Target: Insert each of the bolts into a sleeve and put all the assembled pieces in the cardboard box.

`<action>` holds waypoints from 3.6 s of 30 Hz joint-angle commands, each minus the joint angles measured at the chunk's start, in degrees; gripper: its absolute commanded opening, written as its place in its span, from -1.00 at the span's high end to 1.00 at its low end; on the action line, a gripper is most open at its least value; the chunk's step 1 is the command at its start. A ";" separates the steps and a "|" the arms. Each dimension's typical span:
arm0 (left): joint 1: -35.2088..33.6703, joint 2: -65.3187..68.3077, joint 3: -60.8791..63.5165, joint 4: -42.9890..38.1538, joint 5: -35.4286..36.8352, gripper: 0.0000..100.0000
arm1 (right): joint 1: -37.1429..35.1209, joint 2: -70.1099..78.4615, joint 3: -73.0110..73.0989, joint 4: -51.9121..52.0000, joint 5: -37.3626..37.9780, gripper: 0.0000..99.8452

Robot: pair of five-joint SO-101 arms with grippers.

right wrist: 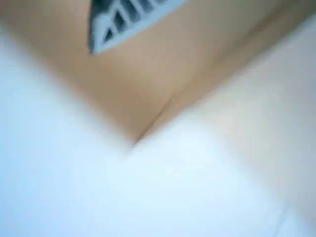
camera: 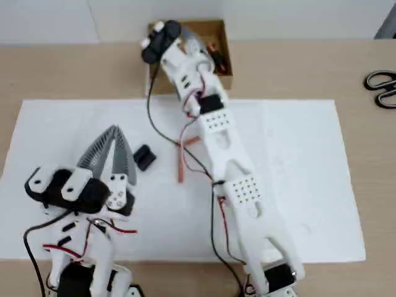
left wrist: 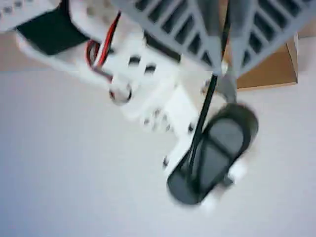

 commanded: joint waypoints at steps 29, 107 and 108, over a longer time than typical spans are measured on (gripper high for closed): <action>0.35 -0.62 -0.13 -1.05 0.09 0.99 | -9.98 -65.71 -3.52 60.26 -16.88 0.73; -0.09 -0.53 2.07 5.01 0.09 0.99 | 12.97 -100.00 66.90 70.73 -35.08 0.73; -0.09 -0.53 2.07 5.01 0.09 0.99 | 12.62 -100.35 70.68 69.58 -36.92 0.73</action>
